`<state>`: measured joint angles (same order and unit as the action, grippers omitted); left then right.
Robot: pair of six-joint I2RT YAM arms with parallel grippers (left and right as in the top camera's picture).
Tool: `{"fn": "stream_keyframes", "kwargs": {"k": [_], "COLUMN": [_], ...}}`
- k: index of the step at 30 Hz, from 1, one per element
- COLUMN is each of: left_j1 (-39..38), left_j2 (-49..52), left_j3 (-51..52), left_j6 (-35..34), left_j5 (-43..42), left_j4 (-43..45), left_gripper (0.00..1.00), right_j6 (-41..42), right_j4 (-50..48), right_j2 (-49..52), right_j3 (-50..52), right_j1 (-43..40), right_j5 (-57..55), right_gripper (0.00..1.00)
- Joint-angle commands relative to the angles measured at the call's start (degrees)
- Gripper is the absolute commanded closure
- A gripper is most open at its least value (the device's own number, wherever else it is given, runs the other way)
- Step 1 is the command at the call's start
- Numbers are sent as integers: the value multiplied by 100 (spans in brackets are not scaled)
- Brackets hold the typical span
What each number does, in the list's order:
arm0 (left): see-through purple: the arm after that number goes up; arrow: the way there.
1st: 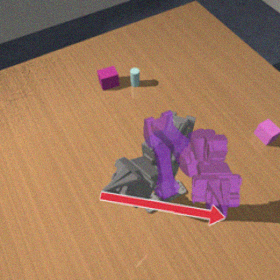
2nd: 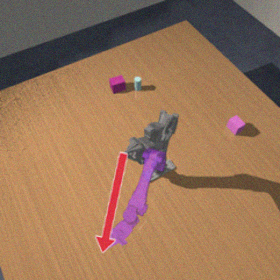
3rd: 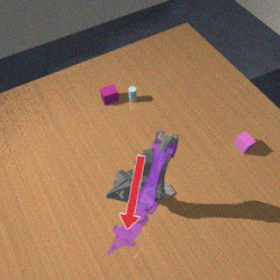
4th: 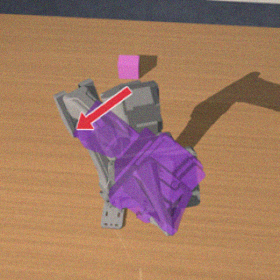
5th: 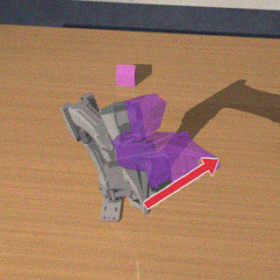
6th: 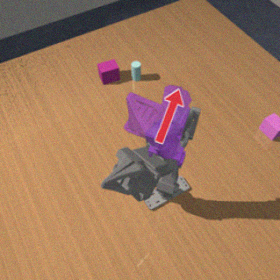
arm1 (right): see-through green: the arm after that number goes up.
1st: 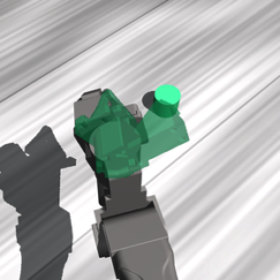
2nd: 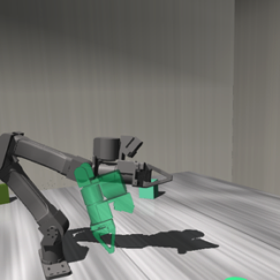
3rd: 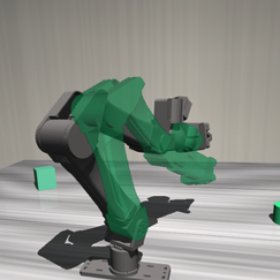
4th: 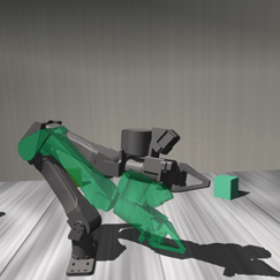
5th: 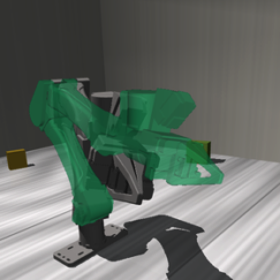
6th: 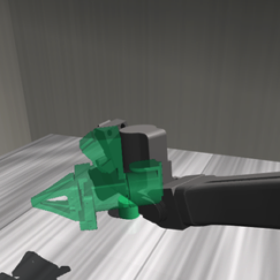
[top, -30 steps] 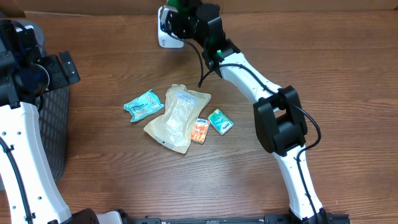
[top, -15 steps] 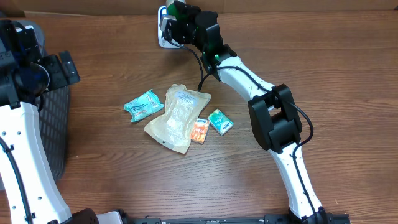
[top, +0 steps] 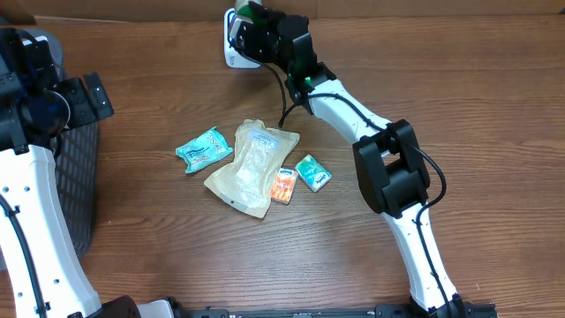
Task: Scan the item barcode
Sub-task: 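Carry the jar right and set it down, then release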
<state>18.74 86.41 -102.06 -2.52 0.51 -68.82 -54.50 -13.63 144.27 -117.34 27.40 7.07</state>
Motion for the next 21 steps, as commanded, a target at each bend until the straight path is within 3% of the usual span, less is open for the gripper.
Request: {"fn": "stream_keyframes", "kwargs": {"k": [1,5,8,14,21], "left_j1": [-2,-2,-2,-2,-2], "left_j2": [13,13,13,13,13], "left_j3": [-118,-118,-118,-118,-118], "left_j6": [129,129,129,129,127], "left_j5": [7,9,9,9,7], "left_j4": [4,4,4,4,4], "left_gripper": [0,1,0,1,0], "right_j6": [1355,2559,3283,3816,4129], "right_j4": [487,1703,3204,5906,8317], "right_j2": [-1001,-1716,-2402,-3165,-3051], "right_j3": [-264,-264,-264,-264,-262], "right_j1": [-44,-136,-267,-608,-1252], "right_j5": [13,13,11,11,42], "right_gripper": [60,64,65,64,63]}}
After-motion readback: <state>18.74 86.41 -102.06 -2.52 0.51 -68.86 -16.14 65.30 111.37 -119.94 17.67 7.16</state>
